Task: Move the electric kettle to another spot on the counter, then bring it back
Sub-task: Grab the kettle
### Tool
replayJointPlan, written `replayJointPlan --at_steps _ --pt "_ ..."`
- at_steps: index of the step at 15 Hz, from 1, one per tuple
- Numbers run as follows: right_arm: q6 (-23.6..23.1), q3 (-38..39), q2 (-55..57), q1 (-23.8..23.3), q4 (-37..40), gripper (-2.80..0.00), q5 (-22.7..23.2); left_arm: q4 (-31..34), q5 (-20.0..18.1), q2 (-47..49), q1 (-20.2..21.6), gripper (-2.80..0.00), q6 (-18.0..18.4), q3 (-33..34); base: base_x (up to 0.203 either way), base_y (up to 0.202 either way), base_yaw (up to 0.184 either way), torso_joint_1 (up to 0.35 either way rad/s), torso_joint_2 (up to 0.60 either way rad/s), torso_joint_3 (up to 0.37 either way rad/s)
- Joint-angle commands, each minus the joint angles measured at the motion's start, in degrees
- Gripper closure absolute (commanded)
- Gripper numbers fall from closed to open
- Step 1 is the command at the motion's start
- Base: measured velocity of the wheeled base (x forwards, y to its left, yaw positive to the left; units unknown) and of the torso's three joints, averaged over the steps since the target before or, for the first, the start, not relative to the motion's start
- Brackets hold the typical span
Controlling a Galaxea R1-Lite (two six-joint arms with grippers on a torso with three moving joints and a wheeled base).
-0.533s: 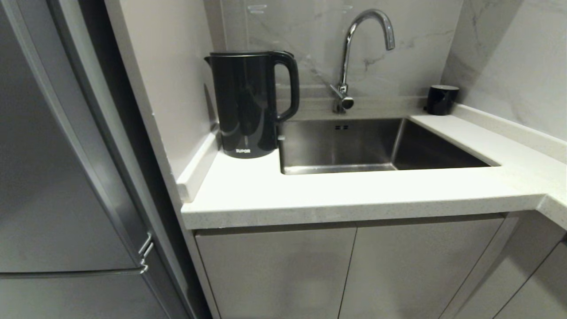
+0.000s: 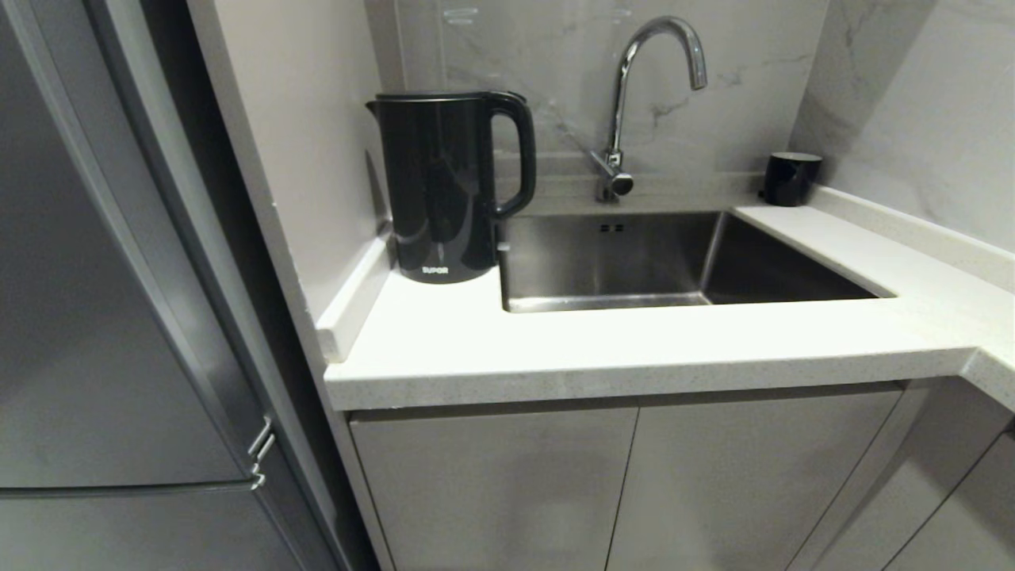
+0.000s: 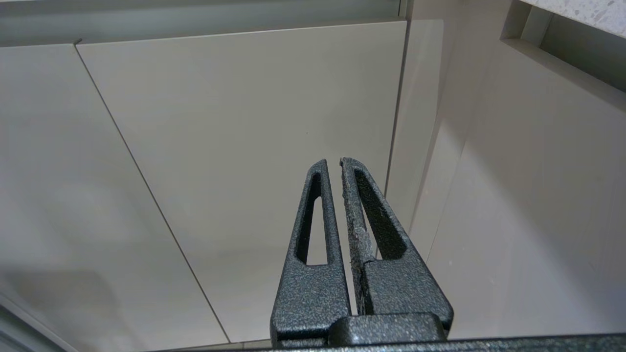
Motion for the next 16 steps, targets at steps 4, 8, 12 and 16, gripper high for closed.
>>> replayJointPlan --at_steps 4,8,12,16 --pt "0.0 0.0 0.1 0.0 0.0 0.0 0.0 0.0 0.0 0.0 0.0 0.0 0.0 0.0 0.0 0.0 0.0 0.0 0.0 0.0" --pt "0.0 0.0 0.1 0.0 0.0 0.0 0.0 0.0 0.0 0.0 0.0 0.0 0.0 0.0 0.0 0.0 0.0 0.0 0.0 0.0" --pt "0.0 0.0 0.1 0.0 0.0 0.0 0.0 0.0 0.0 0.0 0.0 0.0 0.0 0.0 0.0 0.0 0.0 0.0 0.0 0.0" --pt "-0.1 0.0 0.1 0.0 0.0 0.0 0.0 0.0 0.0 0.0 0.0 0.0 0.0 0.0 0.0 0.0 0.0 0.0 0.0 0.0"
